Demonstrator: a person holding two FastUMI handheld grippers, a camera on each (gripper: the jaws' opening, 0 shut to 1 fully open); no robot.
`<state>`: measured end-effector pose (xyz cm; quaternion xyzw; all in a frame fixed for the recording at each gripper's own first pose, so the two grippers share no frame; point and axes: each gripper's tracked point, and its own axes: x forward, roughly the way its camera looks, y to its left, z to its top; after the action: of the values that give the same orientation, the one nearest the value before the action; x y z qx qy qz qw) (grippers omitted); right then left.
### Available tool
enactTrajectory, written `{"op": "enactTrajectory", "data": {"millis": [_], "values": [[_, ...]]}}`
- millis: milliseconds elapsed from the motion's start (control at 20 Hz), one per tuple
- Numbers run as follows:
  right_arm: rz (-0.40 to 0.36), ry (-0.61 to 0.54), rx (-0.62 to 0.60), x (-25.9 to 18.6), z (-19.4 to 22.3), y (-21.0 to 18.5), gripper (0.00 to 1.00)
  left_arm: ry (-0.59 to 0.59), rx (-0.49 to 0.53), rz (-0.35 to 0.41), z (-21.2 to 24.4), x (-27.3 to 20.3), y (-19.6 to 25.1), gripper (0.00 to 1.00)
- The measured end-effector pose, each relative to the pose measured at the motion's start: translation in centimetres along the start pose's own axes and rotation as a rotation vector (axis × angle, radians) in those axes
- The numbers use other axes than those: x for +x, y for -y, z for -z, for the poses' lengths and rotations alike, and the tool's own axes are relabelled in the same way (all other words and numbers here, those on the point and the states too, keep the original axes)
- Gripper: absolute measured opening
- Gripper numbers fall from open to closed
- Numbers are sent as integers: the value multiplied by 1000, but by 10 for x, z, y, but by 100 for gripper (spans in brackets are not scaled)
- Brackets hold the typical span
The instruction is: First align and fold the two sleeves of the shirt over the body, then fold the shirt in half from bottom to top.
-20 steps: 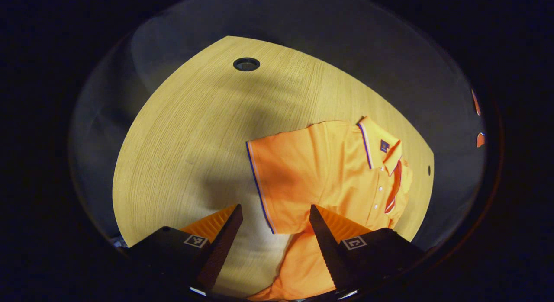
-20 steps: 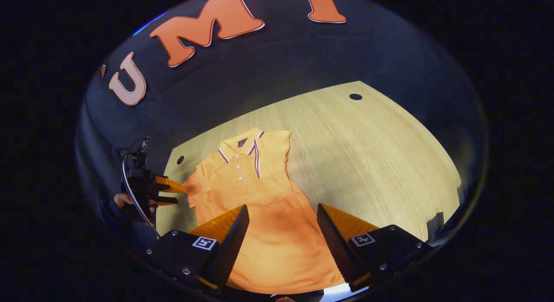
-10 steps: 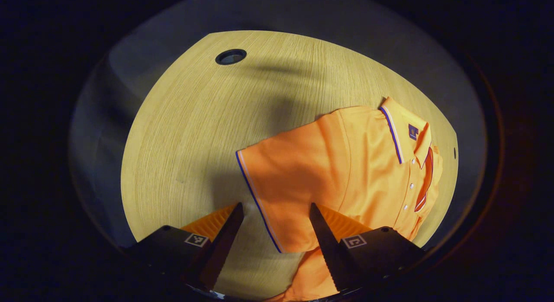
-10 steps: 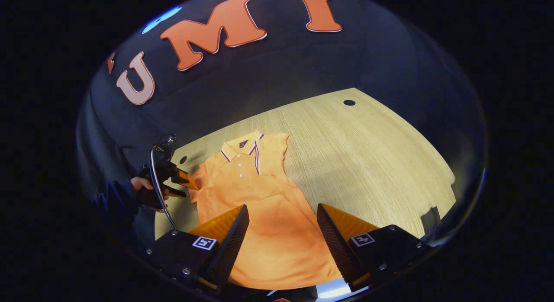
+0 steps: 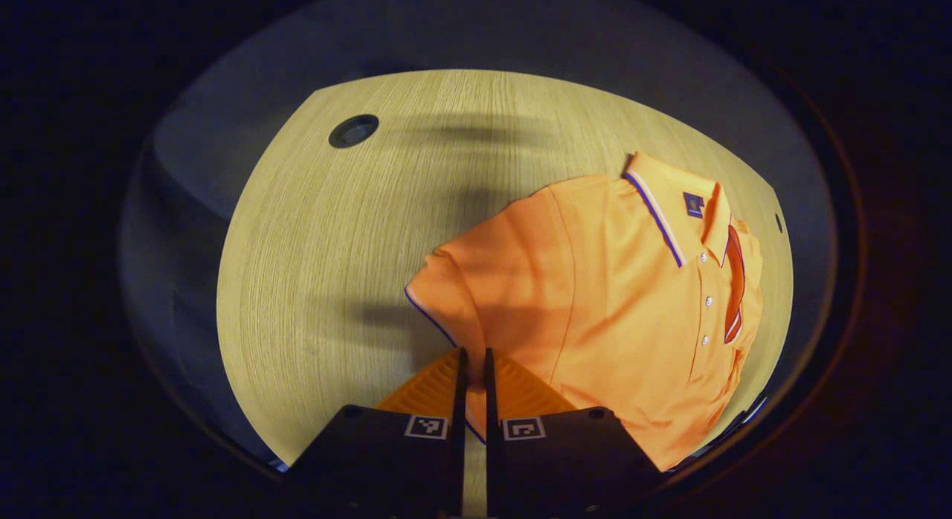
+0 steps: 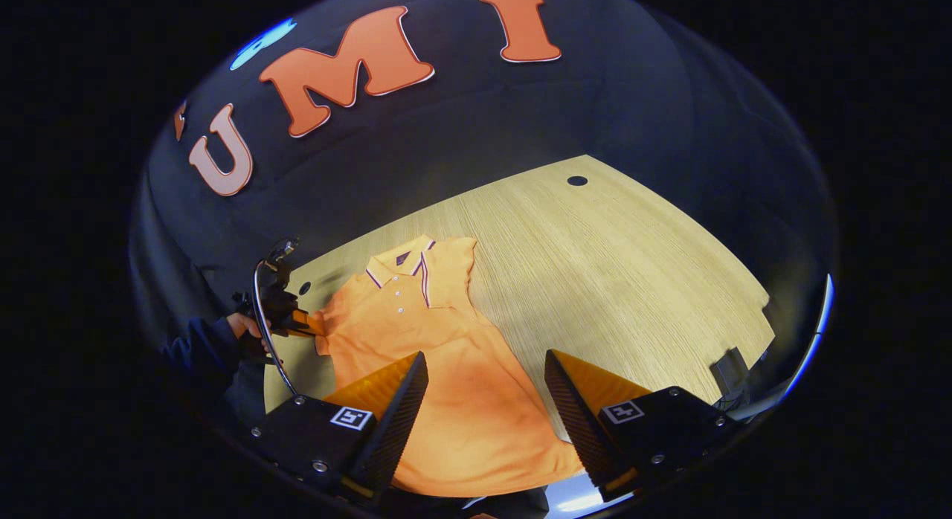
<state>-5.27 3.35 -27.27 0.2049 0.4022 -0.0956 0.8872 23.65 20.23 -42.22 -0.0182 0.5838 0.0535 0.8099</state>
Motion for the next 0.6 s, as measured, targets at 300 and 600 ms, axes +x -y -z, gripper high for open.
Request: {"op": "enactTrajectory", "data": {"millis": [300,600], "values": [[-41,9,45,-2,4,-4,96,134,130,44,-35,-32,27,12],[-20,15,57,-6,8,2,98,174,229,80,-50,-35,73,12]]}}
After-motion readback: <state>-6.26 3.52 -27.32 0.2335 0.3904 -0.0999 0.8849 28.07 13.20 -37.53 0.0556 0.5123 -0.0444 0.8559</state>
